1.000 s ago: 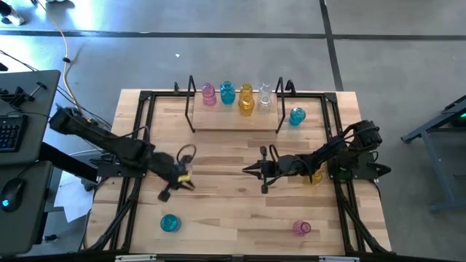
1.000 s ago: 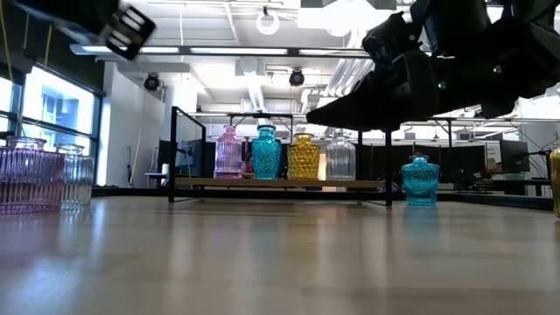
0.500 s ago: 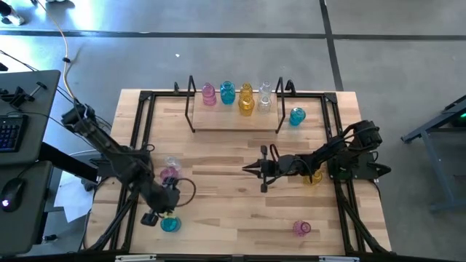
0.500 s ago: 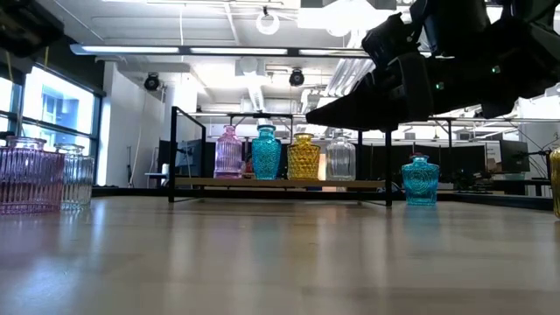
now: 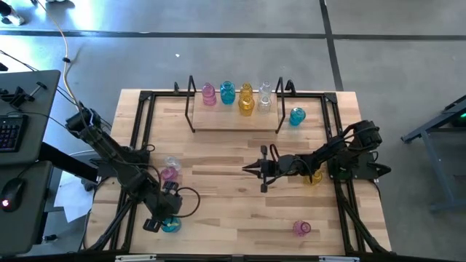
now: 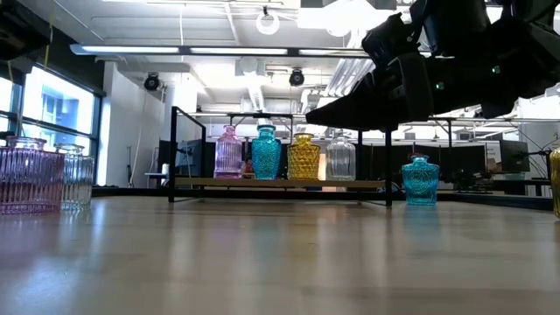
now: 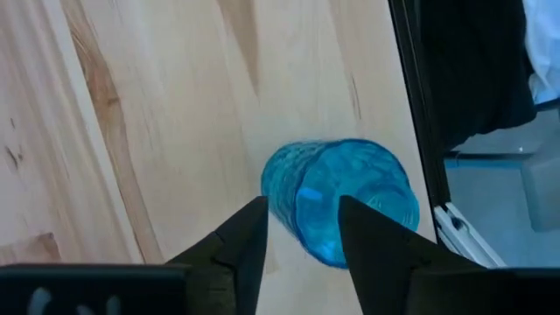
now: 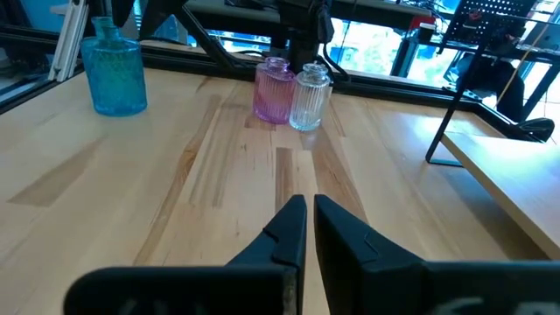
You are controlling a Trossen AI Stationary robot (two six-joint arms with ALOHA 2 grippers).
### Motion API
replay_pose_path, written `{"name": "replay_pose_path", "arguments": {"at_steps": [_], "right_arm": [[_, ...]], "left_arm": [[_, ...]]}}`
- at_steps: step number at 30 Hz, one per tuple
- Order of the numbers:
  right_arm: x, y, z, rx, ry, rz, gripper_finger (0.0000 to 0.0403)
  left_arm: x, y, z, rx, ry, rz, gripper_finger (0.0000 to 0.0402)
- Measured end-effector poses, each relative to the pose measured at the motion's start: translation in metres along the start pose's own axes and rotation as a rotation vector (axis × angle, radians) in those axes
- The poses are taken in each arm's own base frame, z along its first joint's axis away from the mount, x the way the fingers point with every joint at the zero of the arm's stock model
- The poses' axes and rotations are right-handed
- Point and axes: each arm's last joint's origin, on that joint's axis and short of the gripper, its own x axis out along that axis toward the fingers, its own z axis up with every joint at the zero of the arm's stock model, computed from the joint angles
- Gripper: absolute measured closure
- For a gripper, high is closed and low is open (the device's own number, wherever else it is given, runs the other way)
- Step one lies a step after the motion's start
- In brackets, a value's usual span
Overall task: Sort vases onto shelf
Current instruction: Put the bottom blue vase on the shelf aligned with the blue vase
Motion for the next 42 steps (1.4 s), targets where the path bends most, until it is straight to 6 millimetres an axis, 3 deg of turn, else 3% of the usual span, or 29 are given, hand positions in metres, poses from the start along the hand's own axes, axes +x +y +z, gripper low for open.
{"name": "replay_pose_path", "arguments": {"at_steps": [6, 28, 37, 42], "right_arm": [[0.000, 0.000, 0.000, 0.000, 0.002, 0.000, 0.0387], [0.000, 0.000, 0.000, -0.002, 0.006, 0.001, 0.0387], [0.000, 0.000, -0.001, -0.003, 0.011, 0.001, 0.0387], [0.000, 0.000, -0.001, -0.004, 0.008, 0.001, 0.0387]], "left_arm": [[-0.011, -0.004, 0.003, -0.003, 0.030, -0.013, 0.0259], [-0.004, -0.004, 0.002, -0.050, 0.036, -0.068, 0.0259], [0.019, -0.008, 0.005, -0.041, 0.125, -0.084, 0.0259], [0.020, -0.011, 0.010, -0.026, 0.133, -0.098, 0.0273]]}}
